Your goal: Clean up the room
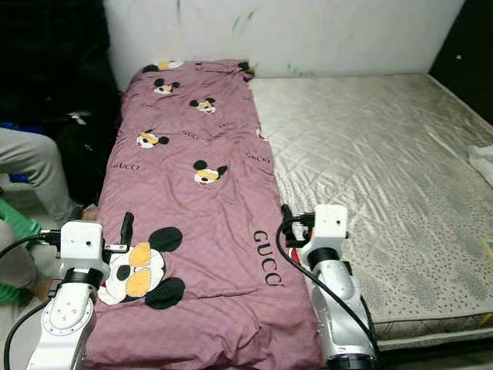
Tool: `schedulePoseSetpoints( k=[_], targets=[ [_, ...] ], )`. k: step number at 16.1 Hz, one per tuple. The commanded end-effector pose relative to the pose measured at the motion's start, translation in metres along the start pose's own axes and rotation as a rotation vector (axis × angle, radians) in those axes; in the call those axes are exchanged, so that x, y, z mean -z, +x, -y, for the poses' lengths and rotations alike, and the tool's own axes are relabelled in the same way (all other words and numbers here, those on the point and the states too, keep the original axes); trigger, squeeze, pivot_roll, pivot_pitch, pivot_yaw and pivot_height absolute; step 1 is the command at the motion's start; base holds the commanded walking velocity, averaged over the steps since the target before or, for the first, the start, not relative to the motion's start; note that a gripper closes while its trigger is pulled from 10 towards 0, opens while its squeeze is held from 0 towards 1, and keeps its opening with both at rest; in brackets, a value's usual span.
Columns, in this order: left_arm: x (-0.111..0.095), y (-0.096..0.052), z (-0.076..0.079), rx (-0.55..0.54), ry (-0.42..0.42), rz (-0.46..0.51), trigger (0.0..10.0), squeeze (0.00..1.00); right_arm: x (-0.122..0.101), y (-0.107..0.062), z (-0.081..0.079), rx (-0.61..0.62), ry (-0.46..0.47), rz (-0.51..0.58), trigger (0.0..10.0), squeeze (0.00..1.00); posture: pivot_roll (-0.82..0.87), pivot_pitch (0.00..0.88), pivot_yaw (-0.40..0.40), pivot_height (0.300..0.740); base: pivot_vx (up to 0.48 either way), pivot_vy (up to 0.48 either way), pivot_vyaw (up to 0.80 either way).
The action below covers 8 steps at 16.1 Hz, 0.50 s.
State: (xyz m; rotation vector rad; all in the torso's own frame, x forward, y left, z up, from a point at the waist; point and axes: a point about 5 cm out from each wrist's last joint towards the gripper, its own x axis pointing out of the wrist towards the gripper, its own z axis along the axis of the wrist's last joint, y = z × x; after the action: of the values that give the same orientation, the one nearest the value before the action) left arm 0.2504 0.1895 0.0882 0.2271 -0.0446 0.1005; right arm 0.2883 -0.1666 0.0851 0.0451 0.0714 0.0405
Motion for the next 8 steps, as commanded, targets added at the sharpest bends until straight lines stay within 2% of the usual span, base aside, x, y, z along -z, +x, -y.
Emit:
schedulePoseSetpoints(
  k=[1, 2, 3, 6, 8],
  targets=[
    [0.0012, 0.0011, 0.0, 0.004, 0.002, -0.006, 10.0, 0.0, -0.0028, 0.002, -0.0015, -0.011, 0.002, 0.015, 10.0, 0.0, -0.09, 0.0, 0.016, 0.74, 0.0, 0.0, 0.0],
    [0.0014, 0.0012, 0.0001, 0.006, 0.001, -0.005, 10.0, 0.0, -0.0025, 0.0022, -0.0014, -0.012, 0.002, 0.018, 10.0, 0.0, -0.09, 0.0, 0.016, 0.74, 0.0, 0.0, 0.0],
    [0.002, 0.0015, 0.0013, 0.026, 0.052, -0.003, 10.0, 0.0, -0.0022, 0.0029, -0.0011, -0.012, 0.001, 0.021, 10.0, 0.0, -0.09, 0.0, 0.016, 0.74, 0.0, 0.0, 0.0],
    [0.0019, 0.002, 0.002, 0.018, 0.002, 0.004, 10.0, 0.0, -0.0021, 0.0032, -0.0007, -0.011, 0.0, 0.023, 10.0, 0.0, -0.09, 0.0, 0.015, 0.74, 0.0, 0.0, 0.0],
    [0.0013, 0.0029, 0.0011, 0.011, -0.003, 0.004, 10.0, 0.0, -0.0024, 0.0037, -0.0003, -0.011, -0.003, 0.027, 10.0, 0.0, -0.09, 0.0, 0.014, 0.74, 0.0, 0.0, 0.0]
  ],
)
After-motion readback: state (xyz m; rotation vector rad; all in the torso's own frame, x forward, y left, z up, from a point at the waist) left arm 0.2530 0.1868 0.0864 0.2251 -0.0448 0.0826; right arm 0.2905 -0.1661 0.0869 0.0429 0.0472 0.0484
